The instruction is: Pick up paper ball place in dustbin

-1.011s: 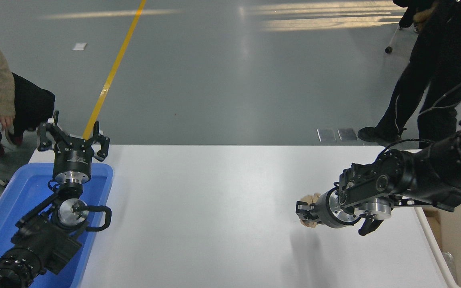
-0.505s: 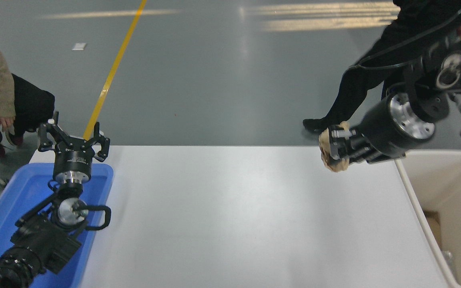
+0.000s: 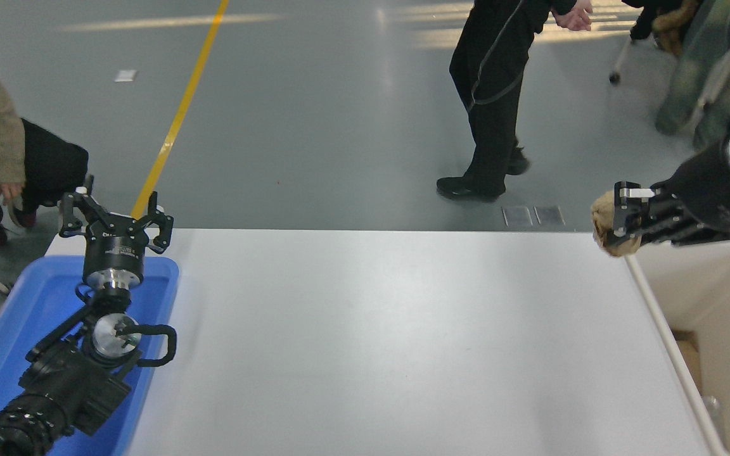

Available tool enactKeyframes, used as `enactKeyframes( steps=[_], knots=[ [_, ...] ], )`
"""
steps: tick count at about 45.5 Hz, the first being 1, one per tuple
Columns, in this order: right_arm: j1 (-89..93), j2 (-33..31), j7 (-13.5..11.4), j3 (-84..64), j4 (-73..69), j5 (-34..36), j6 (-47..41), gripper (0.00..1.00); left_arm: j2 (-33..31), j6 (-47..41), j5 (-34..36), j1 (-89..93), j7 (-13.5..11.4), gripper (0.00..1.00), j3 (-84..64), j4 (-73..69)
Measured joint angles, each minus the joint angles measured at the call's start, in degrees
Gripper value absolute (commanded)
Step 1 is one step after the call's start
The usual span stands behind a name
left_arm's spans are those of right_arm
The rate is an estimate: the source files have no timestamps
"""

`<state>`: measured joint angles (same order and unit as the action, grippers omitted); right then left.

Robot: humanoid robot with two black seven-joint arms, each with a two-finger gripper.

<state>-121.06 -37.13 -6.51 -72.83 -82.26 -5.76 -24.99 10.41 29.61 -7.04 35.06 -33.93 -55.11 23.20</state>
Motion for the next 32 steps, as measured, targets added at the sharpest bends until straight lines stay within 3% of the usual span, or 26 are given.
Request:
enactKeyframes(
  steps=[17,32],
  knots=[
    [46.6,-3.8,0.0,22.7,35.9,-0.8,8.7,0.0,0.0,0.0,0.0,0.0,0.0,0.99,0.1,0.0],
    [75.2,4.3,0.1,41.1,64.5,-0.8,10.7,0.0,0.0,0.0,0.0,0.0,0.0,0.99,0.1,0.0]
  ],
)
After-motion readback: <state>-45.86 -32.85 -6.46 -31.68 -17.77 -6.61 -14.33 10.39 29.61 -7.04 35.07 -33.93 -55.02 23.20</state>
